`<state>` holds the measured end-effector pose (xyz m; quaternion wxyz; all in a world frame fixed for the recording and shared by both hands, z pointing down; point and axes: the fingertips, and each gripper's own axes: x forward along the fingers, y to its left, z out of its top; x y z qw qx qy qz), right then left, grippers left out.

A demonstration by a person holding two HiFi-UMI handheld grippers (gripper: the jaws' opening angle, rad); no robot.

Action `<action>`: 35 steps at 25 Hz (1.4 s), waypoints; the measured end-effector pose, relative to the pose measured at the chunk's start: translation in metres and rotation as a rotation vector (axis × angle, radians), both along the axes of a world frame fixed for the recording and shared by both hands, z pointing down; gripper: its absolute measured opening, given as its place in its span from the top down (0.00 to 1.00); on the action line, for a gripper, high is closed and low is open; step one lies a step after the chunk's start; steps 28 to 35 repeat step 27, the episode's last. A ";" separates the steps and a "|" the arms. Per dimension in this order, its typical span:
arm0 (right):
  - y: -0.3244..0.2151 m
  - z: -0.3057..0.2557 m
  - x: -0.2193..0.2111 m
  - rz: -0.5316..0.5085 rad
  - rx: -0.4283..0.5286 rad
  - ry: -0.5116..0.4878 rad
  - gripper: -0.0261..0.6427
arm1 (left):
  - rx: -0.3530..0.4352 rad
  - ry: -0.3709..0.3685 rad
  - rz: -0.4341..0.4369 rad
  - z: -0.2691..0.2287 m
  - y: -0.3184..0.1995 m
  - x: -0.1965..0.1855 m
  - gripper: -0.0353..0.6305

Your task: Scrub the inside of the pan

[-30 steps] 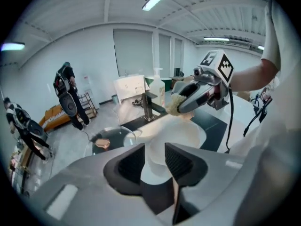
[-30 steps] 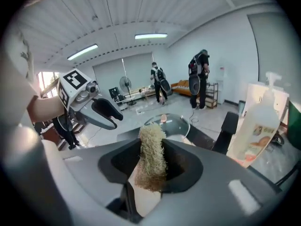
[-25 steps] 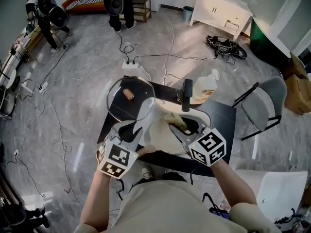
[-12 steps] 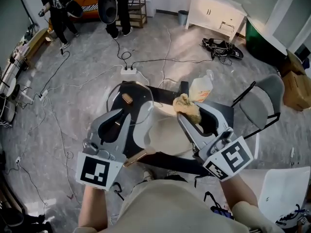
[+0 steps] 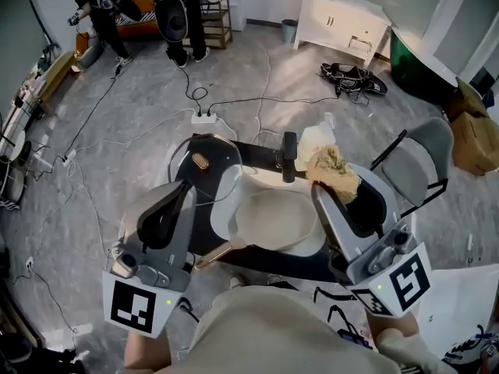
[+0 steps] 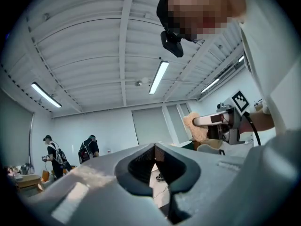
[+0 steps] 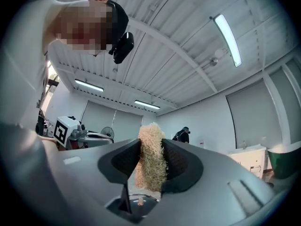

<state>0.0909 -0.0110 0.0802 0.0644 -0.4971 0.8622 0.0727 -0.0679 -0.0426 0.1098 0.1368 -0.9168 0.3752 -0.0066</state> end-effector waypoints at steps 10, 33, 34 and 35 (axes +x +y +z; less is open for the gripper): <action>0.013 0.030 0.019 0.041 -0.073 0.020 0.75 | -0.030 -0.028 0.015 0.028 0.008 0.019 0.94; 0.003 0.067 0.032 0.048 -0.183 0.034 0.75 | -0.201 -0.050 -0.028 0.078 0.000 0.025 0.94; 0.003 0.067 0.032 0.048 -0.183 0.034 0.75 | -0.201 -0.050 -0.028 0.078 0.000 0.025 0.94; 0.003 0.067 0.032 0.048 -0.183 0.034 0.75 | -0.201 -0.050 -0.028 0.078 0.000 0.025 0.94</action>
